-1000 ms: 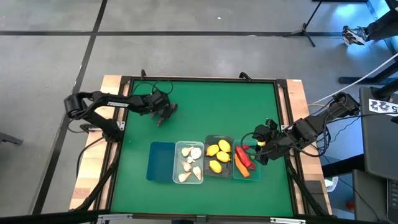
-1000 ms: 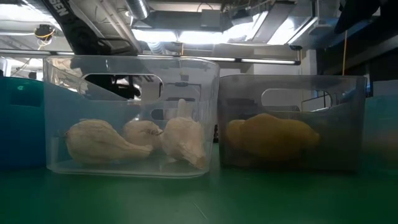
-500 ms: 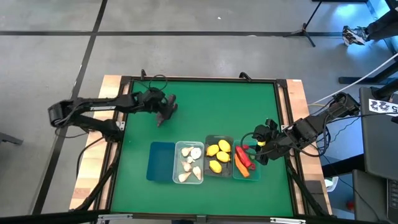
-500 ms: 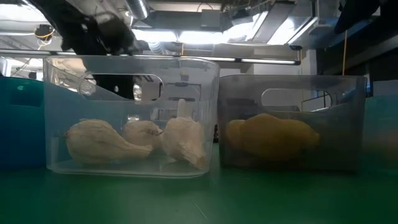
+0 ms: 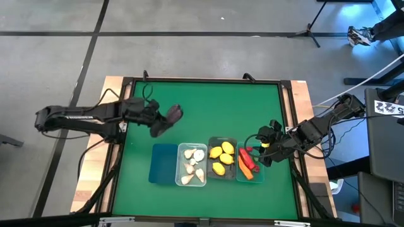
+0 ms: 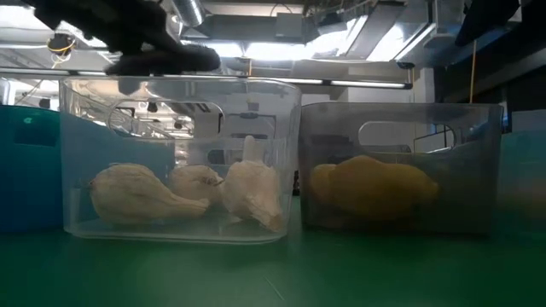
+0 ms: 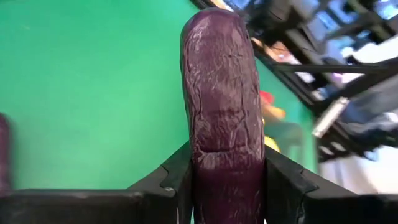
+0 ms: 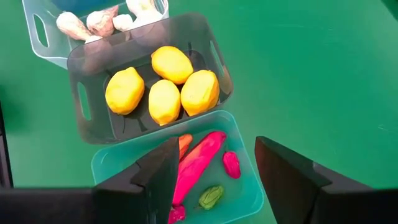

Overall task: Sort produce into baskets
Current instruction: Put the eggplant into the dark blue bin

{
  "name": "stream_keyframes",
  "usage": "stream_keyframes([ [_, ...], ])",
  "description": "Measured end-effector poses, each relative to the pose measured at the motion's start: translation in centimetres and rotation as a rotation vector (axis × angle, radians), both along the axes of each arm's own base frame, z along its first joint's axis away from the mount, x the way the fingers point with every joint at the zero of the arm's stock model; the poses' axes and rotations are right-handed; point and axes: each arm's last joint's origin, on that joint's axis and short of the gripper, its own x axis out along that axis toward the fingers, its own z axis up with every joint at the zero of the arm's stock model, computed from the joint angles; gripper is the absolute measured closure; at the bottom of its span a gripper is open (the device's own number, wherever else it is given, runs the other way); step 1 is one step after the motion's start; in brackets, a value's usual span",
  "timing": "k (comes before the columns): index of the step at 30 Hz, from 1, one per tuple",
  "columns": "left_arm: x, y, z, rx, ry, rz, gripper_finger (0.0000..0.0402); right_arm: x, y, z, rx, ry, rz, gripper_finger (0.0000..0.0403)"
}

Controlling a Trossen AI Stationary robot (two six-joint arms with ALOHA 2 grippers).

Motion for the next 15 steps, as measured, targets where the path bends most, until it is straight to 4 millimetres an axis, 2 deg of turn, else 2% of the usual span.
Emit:
stream_keyframes([
  [5,0.2,-3.1,0.0,-0.120,0.001,-0.076,0.0268,0.0,0.0,0.0,0.000,0.000,0.000,0.0194],
  [11,-0.2,-7.6,0.3,-0.259,0.002,-0.251,0.0268,0.0,0.0,0.0,0.000,0.000,0.000,0.0194],
  [15,-0.6,-9.5,0.1,-0.309,-0.001,-0.170,0.0268,0.0,0.0,0.0,-0.003,0.001,0.005,0.0194],
])
